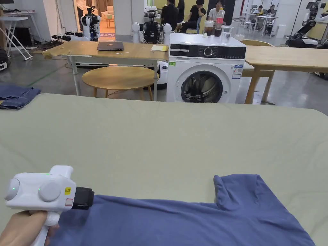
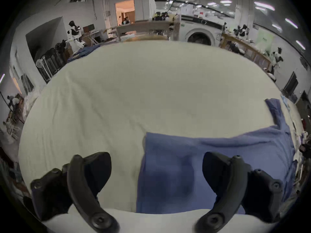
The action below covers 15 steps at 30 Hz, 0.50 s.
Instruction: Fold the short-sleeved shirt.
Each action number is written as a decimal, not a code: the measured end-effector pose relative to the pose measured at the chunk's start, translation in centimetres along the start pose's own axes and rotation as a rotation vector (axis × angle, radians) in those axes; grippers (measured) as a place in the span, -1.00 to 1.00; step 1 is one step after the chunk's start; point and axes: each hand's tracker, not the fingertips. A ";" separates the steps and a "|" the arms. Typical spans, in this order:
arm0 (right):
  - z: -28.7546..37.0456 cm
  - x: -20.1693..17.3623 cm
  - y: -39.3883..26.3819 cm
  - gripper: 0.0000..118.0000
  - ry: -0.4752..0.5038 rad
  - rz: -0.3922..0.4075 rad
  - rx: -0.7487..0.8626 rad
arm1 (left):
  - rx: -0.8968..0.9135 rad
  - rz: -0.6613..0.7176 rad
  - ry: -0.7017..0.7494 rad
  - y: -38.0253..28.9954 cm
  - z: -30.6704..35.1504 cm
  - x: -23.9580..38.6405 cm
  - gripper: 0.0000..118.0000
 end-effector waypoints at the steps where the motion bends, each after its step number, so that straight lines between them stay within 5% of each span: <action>1: -0.3 0.1 0.1 -1.00 -0.001 -0.001 -0.002 | -0.025 0.003 0.030 0.2 -0.9 0.0 0.86; 6: -1.4 0.4 1.0 -1.00 -0.017 0.011 -0.026 | -0.029 0.021 0.041 -0.1 -2.3 0.1 0.82; 11: -2.5 -0.1 2.6 -1.00 -0.022 0.036 -0.032 | 0.009 -0.024 -0.031 -0.9 -0.3 1.2 -0.91; 15: -4.3 -1.0 5.2 -1.00 -0.009 0.065 -0.032 | 0.013 -0.059 -0.015 -1.0 -0.1 2.0 -0.99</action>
